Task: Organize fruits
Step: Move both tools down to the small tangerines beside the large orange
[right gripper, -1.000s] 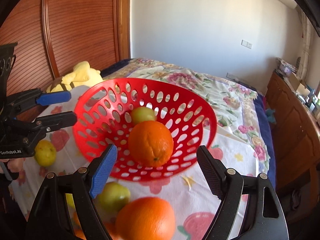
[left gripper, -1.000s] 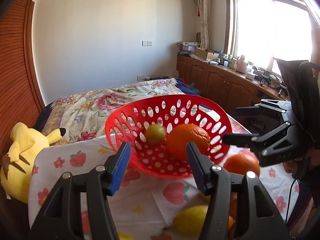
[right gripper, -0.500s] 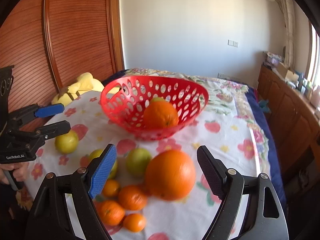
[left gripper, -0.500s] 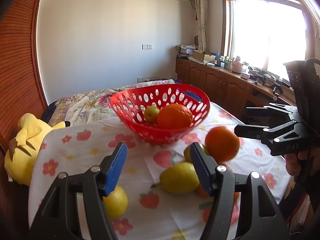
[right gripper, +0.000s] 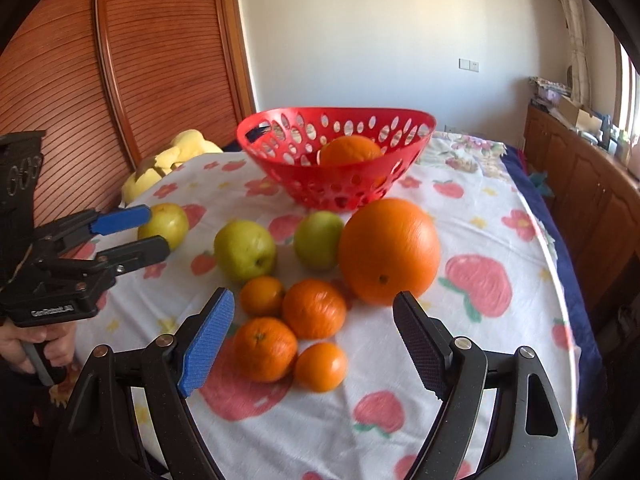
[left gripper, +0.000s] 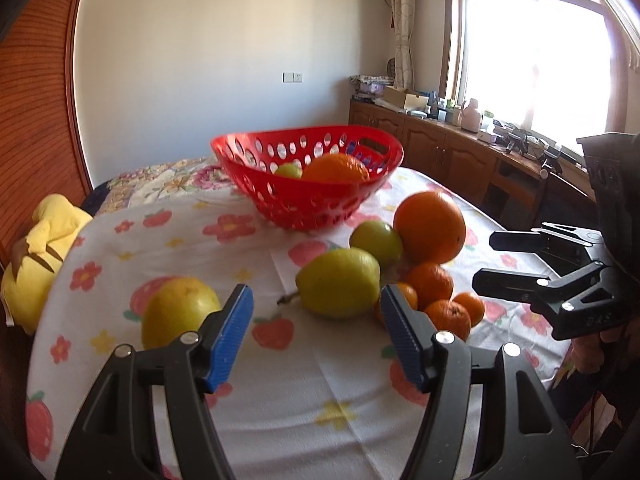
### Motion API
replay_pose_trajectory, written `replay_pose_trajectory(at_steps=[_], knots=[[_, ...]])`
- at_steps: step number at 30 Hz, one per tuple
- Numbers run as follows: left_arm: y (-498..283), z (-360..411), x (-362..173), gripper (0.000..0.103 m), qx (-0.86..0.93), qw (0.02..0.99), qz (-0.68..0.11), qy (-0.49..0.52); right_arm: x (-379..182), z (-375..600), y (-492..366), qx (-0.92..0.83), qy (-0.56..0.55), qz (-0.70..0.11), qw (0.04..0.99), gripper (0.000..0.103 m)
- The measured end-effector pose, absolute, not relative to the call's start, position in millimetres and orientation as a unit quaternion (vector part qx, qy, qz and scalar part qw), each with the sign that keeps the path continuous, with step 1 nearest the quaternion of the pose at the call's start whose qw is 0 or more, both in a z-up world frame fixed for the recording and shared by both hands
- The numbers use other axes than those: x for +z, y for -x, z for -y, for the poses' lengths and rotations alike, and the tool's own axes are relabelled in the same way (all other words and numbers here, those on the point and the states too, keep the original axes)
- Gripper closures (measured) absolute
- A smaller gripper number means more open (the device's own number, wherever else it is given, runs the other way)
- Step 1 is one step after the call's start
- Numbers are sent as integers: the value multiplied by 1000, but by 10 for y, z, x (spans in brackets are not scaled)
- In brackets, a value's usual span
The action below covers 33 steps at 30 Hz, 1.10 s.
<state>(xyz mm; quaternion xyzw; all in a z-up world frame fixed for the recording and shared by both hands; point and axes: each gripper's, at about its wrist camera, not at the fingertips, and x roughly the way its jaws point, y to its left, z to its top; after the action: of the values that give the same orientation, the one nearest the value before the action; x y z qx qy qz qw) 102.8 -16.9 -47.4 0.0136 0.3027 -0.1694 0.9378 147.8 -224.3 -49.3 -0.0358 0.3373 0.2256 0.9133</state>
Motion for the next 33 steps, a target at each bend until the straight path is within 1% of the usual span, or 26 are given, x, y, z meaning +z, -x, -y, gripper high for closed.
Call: replay_pose_trajectory(at_steps=[4, 7, 10, 17, 18, 20, 23, 28, 33], knots=[[-989, 227, -520, 37, -177, 935, -308, -13, -566, 2307, -1431, 223, 32, -341, 912, 22], [-935, 307, -535, 37, -187, 932, -310, -13, -631, 2373, -1415, 219, 30, -348, 911, 26], [-892, 422, -553, 37, -202, 928, -313, -13, -685, 2424, -1403, 218, 27, -355, 909, 32], [-846, 701, -596, 37, -236, 916, -324, -14, -758, 2456, -1355, 218, 28, -361, 906, 39], [-844, 733, -610, 37, -240, 914, -326, -15, -768, 2465, -1352, 219, 26, -362, 906, 39], [-843, 768, -621, 44, -244, 911, -331, -17, -780, 2479, -1359, 219, 23, -364, 905, 41], [-837, 800, -641, 47, -249, 909, -334, -16, -818, 2488, -1374, 223, 18, -370, 902, 45], [-831, 810, -652, 48, -253, 907, -336, -15, -879, 2435, -1393, 231, 17, -377, 897, 49], [-815, 827, -674, 53, -265, 903, -338, -14, -900, 2464, -1434, 236, -6, -383, 893, 50]])
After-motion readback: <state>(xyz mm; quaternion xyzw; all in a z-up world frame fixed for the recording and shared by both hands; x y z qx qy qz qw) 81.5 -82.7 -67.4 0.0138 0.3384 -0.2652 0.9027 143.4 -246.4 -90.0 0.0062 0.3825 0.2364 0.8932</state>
